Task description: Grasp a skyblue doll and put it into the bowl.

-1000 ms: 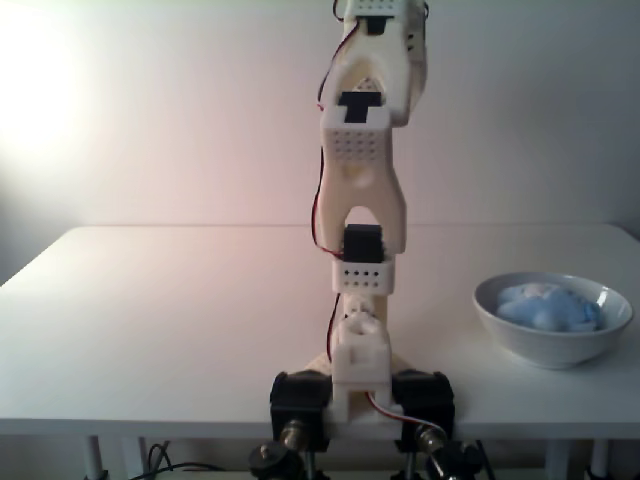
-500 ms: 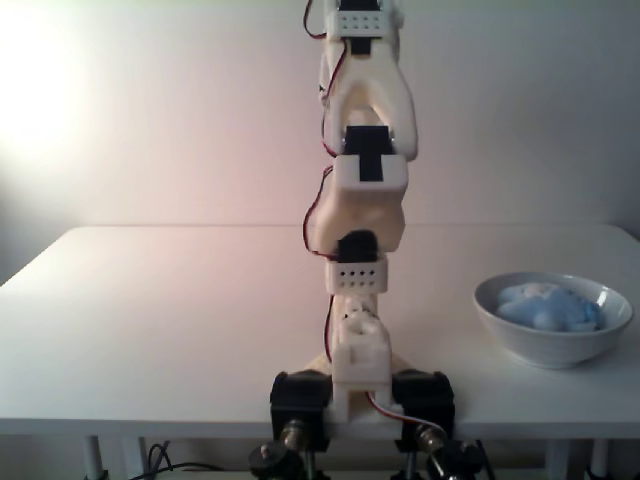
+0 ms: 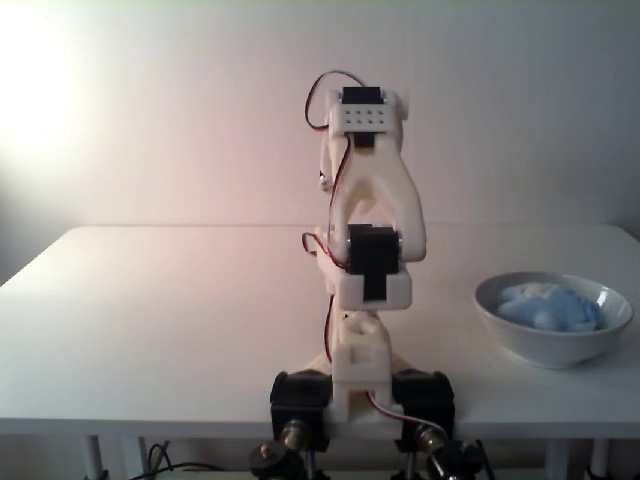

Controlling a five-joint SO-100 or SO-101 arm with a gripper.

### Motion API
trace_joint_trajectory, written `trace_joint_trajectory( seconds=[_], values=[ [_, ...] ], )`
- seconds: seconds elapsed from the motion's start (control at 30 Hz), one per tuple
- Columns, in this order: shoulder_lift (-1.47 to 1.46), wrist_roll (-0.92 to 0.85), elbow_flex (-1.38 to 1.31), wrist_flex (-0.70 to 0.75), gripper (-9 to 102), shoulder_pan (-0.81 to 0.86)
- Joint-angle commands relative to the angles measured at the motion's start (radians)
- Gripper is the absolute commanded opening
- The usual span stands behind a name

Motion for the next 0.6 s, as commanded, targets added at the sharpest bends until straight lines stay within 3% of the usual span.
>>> trace_joint_trajectory(
  seconds=[0.0, 0.57],
  values=[
    [0.252, 0.000, 0.107, -0.049, 0, 0.006],
    [0.305, 0.006, 0.374, -0.057, 0, 0.009]
  ],
)
